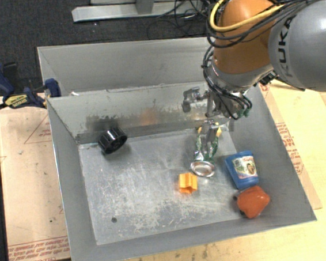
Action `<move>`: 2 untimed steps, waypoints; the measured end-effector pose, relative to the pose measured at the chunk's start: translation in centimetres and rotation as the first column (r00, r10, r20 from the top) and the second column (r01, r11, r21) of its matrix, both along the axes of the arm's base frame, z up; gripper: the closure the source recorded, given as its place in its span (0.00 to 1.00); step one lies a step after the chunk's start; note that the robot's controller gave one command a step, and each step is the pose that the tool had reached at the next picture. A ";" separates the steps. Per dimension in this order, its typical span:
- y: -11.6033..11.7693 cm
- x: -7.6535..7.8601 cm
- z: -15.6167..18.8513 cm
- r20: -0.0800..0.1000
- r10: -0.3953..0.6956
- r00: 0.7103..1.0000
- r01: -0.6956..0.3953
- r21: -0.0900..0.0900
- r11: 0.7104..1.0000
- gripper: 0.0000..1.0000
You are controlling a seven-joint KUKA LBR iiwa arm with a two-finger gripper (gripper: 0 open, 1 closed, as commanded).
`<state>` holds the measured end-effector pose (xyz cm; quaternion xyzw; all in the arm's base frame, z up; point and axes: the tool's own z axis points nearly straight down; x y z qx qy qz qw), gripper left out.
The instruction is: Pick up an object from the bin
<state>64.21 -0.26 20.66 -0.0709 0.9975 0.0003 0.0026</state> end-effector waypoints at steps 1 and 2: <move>-3.1 -0.6 -3.1 -0.002 0.356 0.934 -0.356 -0.001 0.934 0.00; -5.4 -0.2 -5.3 -0.002 0.357 0.934 -0.357 0.000 0.934 0.00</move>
Offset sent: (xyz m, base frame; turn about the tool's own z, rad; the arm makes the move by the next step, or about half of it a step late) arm -0.0009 -0.0638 -0.0639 -0.3050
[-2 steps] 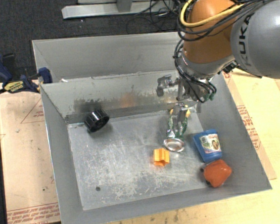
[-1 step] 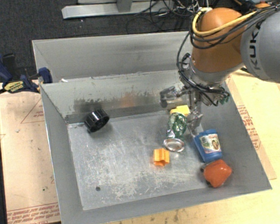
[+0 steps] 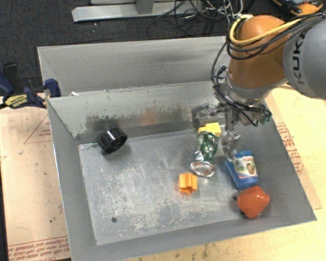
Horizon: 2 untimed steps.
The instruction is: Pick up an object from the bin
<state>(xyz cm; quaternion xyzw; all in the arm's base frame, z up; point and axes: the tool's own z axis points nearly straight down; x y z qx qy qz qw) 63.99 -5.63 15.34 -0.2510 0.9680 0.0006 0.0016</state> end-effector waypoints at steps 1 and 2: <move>0.1 0.5 -4.0 0.001 0.109 0.994 -0.109 -0.002 0.994 0.00; 1.0 1.3 -7.6 0.000 0.577 0.817 -0.577 -0.002 0.817 1.00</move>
Offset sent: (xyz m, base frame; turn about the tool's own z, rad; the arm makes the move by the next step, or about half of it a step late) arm 0.0096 0.0087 -0.0834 -0.6209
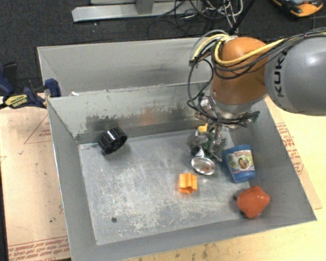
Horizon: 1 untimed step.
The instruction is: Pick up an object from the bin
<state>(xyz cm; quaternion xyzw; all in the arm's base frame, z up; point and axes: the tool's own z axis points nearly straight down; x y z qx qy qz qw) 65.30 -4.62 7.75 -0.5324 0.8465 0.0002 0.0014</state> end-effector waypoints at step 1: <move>0.0 0.0 0.0 0.000 0.000 1.000 0.000 0.000 1.000 1.00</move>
Offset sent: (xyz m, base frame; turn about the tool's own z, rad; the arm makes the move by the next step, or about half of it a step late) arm -0.0002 0.0000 0.1195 0.0000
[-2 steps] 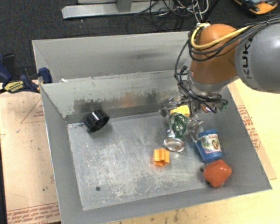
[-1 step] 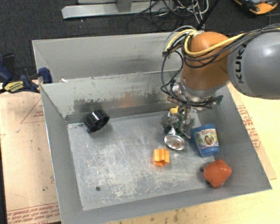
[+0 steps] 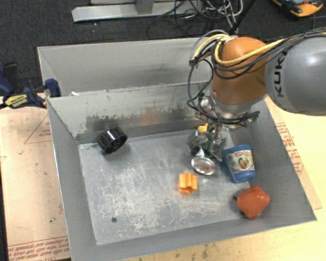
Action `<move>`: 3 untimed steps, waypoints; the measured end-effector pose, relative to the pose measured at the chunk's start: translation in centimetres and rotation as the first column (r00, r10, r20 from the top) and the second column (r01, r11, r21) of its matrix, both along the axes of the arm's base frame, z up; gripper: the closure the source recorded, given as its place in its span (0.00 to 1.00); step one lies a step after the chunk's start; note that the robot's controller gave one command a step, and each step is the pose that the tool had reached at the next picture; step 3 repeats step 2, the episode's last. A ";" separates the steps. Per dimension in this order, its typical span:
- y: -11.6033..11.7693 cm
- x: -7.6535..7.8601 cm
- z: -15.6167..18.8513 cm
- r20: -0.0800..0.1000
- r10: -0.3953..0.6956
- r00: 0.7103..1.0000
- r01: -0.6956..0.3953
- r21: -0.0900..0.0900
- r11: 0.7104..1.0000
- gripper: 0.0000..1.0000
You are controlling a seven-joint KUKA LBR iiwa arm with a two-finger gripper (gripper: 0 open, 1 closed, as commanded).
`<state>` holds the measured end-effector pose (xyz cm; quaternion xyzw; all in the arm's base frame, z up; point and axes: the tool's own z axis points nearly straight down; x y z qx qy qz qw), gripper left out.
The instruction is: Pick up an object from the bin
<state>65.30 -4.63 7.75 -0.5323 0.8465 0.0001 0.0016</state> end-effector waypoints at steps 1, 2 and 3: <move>0.0 -0.1 0.3 -0.001 0.001 1.000 -0.001 -0.001 1.000 1.00; 0.0 -0.4 2.1 -0.005 0.001 1.000 -0.001 0.001 1.000 1.00; 0.0 -0.4 2.1 -0.005 0.001 1.000 -0.001 0.001 1.000 1.00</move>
Offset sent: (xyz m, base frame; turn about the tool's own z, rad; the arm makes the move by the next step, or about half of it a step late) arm 0.0001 0.0000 0.0083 0.0000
